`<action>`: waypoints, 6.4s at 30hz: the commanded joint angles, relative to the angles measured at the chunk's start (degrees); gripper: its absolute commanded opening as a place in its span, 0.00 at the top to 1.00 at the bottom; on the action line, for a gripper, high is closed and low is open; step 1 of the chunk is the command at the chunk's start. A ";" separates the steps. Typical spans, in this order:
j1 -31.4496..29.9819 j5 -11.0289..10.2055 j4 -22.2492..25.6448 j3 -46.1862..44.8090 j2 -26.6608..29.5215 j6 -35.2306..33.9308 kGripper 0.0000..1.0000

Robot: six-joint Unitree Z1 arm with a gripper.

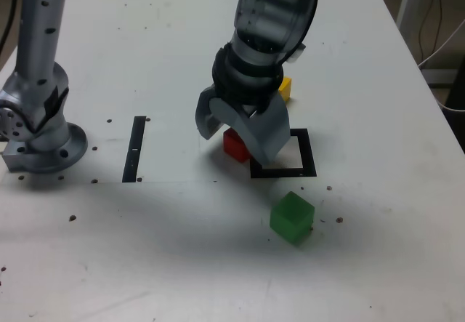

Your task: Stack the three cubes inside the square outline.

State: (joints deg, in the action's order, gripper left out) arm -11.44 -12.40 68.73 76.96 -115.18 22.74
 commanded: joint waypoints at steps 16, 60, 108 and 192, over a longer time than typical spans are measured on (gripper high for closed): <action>-0.08 0.19 -1.87 -0.47 -1.57 -1.20 0.22; -0.52 -1.73 1.50 1.09 0.26 -4.68 0.69; 2.35 7.36 13.22 22.86 -8.43 -25.38 0.69; 6.05 5.02 15.07 21.86 -4.19 -22.93 0.01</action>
State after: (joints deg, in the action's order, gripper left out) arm -5.92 -7.33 83.53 98.70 -119.85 -0.60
